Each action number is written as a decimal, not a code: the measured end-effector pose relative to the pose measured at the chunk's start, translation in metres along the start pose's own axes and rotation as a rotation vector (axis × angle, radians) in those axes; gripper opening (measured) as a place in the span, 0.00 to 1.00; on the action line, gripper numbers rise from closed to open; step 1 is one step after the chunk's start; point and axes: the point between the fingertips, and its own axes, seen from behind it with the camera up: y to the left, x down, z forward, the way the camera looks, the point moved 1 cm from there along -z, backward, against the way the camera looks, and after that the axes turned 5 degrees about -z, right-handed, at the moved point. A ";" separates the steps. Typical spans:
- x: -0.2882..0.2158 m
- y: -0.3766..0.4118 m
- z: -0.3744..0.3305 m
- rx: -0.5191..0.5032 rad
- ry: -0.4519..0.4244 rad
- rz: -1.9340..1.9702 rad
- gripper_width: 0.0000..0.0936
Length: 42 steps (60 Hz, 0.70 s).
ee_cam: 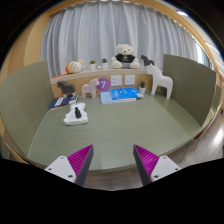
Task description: Unplug charger
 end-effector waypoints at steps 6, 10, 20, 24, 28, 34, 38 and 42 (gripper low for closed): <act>0.006 0.050 0.048 -0.053 0.018 -0.017 0.86; -0.001 0.074 0.077 -0.082 0.021 -0.021 0.87; -0.043 0.129 0.152 -0.123 -0.008 -0.031 0.85; -0.061 0.145 0.179 -0.128 -0.022 -0.046 0.82; -0.080 0.157 0.203 -0.132 -0.044 -0.048 0.80; -0.095 0.167 0.229 -0.129 -0.058 -0.044 0.67; -0.092 0.169 0.242 -0.117 -0.044 -0.055 0.48; -0.089 0.172 0.250 -0.119 -0.056 -0.049 0.24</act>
